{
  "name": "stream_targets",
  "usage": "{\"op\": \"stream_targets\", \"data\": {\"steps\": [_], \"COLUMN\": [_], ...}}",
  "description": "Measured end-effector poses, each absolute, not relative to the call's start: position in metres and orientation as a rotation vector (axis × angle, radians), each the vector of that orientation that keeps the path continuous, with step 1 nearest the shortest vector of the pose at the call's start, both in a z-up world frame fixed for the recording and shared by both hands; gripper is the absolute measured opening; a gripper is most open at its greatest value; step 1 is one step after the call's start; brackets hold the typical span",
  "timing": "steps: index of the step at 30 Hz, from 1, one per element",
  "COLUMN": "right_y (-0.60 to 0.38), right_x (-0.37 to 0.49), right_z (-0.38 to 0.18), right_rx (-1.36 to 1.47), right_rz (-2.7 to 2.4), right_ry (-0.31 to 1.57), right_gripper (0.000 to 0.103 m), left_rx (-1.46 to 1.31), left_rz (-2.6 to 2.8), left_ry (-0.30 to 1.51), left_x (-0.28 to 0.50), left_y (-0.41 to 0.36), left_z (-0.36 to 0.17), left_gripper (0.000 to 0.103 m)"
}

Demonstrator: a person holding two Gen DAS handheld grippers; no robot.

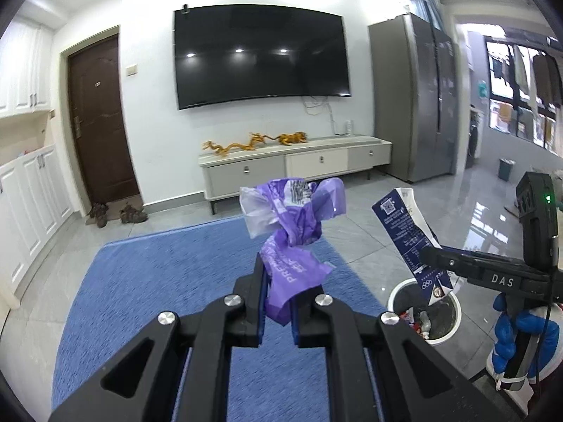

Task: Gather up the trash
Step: 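Carry the purple bag and milk carton to the trash bin and release them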

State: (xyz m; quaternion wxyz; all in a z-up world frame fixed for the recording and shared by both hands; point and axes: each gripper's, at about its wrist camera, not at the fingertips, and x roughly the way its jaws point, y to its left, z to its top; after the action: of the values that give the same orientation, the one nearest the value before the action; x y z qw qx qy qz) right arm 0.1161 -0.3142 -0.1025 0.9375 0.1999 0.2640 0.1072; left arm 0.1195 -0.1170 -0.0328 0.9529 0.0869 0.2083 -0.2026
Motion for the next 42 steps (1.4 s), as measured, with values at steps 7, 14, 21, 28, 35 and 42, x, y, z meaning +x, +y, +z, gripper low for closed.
{"op": "stream_targets", "data": {"steps": [7, 14, 21, 28, 35, 42], "right_y": [-0.378, -0.444, -0.500, -0.539, -0.561, -0.573], "right_x": [0.097, 0.078, 0.079, 0.089, 0.096, 0.110], "right_z": [-0.115, -0.134, -0.178, -0.232, -0.277, -0.316], "right_rx": [0.491, 0.566, 0.651, 0.753, 0.822, 0.863], "right_rz": [0.095, -0.048, -0.166, -0.254, -0.333, -0.390], "right_ry": [0.502, 0.488, 0.541, 0.593, 0.650, 0.721], "right_gripper": [0.040, 0.041, 0.041, 0.041, 0.041, 0.041], "left_rx": [0.246, 0.330, 0.422, 0.495, 0.521, 0.540], "left_rz": [-0.545, -0.688, -0.805, -0.900, -0.953, -0.997], "left_ry": [0.427, 0.459, 0.533, 0.617, 0.733, 0.849], "left_x": [0.128, 0.136, 0.149, 0.168, 0.189, 0.204], "left_y": [-0.194, -0.276, -0.348, -0.414, -0.455, -0.481], "left_z": [-0.038, -0.059, -0.097, -0.141, -0.183, -0.216], "left_gripper": [0.010, 0.010, 0.010, 0.010, 0.010, 0.010]}}
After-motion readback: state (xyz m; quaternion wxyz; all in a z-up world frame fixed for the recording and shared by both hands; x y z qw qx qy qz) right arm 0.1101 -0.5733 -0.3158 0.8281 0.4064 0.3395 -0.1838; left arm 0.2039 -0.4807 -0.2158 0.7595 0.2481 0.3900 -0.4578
